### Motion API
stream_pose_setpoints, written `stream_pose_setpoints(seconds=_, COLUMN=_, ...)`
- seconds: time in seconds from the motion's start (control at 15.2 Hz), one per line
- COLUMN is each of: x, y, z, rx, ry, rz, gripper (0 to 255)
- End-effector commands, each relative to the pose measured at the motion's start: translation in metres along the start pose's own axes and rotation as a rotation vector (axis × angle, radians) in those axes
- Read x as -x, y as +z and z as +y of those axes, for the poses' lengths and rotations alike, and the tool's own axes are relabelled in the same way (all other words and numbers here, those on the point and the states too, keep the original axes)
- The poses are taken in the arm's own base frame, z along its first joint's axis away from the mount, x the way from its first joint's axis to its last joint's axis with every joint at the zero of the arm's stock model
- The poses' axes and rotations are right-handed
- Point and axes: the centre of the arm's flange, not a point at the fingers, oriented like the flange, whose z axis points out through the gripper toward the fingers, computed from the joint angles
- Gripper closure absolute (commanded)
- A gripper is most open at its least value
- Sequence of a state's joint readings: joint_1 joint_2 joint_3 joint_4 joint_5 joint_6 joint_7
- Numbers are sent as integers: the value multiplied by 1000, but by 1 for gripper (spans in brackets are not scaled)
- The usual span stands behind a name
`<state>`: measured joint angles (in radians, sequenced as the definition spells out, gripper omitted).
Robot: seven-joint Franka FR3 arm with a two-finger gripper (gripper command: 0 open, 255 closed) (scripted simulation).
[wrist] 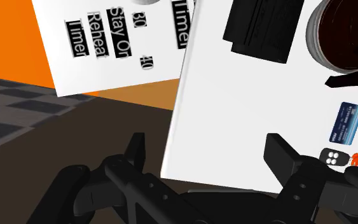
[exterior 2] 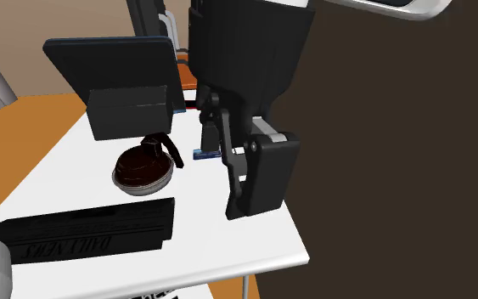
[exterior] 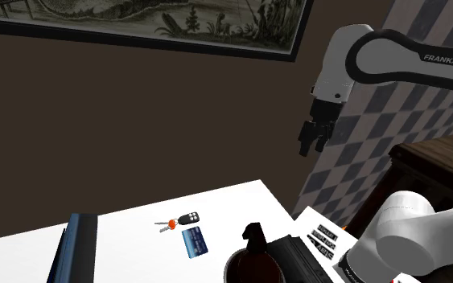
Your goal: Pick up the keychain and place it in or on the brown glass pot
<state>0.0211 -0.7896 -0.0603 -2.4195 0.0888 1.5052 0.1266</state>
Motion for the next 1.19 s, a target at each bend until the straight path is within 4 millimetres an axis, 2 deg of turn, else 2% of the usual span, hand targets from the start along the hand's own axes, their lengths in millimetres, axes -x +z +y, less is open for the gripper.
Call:
stream_pose_setpoints(seconds=0.0, x=0, y=0, z=0, rx=0, ry=0, rz=0, gripper=0)
stream_pose_setpoints(seconds=0.59, x=-79, y=46, z=-84, rx=61, ry=-289, rz=-3, gripper=0)
stream_pose_setpoints(seconds=1.12, x=-126, y=93, z=-173, rx=115, ry=-545, rz=-7, gripper=0)
